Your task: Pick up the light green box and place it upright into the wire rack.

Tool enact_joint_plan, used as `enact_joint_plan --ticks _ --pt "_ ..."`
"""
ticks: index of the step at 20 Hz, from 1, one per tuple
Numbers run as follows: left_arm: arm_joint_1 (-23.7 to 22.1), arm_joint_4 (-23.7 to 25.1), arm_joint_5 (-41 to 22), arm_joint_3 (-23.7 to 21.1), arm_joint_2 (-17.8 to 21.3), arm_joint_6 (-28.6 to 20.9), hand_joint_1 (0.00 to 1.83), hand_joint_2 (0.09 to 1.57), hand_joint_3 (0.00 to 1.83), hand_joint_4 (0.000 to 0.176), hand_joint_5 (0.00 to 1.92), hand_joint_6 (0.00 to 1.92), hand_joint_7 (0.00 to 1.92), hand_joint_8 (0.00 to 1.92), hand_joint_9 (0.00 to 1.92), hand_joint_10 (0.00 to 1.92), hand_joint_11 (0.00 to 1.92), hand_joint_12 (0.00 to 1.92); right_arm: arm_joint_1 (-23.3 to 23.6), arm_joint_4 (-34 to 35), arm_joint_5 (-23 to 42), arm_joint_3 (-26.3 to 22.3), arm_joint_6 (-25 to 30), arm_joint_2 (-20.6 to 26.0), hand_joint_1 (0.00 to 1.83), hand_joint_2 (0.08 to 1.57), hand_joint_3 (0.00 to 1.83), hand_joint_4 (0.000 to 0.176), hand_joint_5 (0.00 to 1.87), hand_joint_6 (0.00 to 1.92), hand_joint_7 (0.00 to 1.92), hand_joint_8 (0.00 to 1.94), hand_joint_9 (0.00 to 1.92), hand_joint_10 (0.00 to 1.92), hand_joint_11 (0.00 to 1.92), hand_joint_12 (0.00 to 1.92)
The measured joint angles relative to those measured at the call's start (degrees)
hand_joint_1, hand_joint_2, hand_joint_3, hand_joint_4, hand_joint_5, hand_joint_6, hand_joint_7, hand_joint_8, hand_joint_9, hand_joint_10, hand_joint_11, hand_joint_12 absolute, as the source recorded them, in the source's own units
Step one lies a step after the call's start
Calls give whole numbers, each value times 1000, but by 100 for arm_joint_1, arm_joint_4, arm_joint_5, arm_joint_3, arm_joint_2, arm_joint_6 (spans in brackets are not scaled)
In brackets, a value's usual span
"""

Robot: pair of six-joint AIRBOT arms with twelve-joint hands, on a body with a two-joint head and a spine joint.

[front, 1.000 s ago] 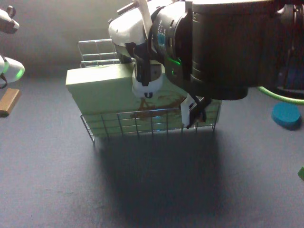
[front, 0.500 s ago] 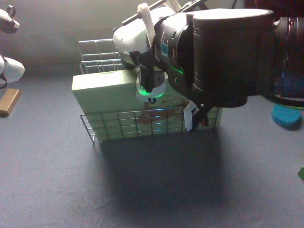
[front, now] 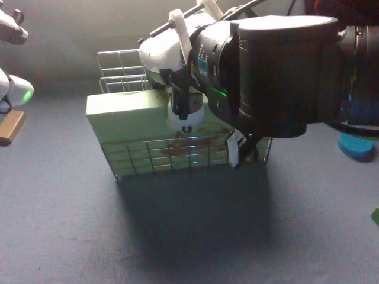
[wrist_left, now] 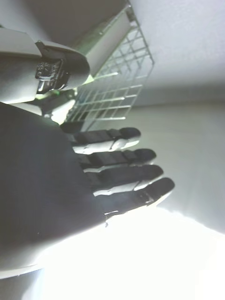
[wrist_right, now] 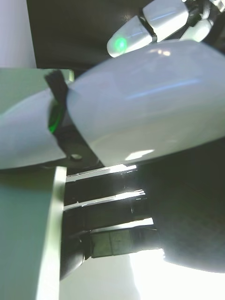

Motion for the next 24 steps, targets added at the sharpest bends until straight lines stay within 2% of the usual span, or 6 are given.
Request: enact_joint_plan --ticks 5,10,17,22,23,24 --pt "0 -28 42 -57 0 -2 171 1244 0 67 309 0 239 0 169 0 0 579 0 -2 81 -2 -52 52 814 958 0 0 426 0 502 0 440 107 94 1256" --pt "0 -13 72 -155 2 -46 171 1244 0 61 325 5 250 4 180 3 0 559 164 85 157 -444 -55 562 710 944 0 12 307 0 387 0 346 36 34 1220" --pt "133 4 96 -472 0 -284 156 1246 0 59 331 0 254 0 178 0 0 588 732 -44 352 -1751 -243 1980 649 943 0 20 274 0 340 1 333 16 20 1208" --pt "144 -37 146 -612 -85 -396 171 1243 0 58 330 1 227 0 170 0 0 553 754 -59 542 -2750 -525 3189 582 1005 6 9 424 13 512 14 505 45 128 1211" --pt "144 -37 168 -629 -144 -396 173 1242 0 59 314 0 222 0 169 0 0 544 754 -11 643 -2887 -629 3370 576 1030 4 0 472 12 579 19 595 80 209 1262" --pt "146 -37 177 -649 -201 -404 177 1241 0 54 321 2 230 2 181 4 0 553 754 7 680 -2975 -745 3510 580 1057 0 0 531 2 668 10 620 326 316 1337"
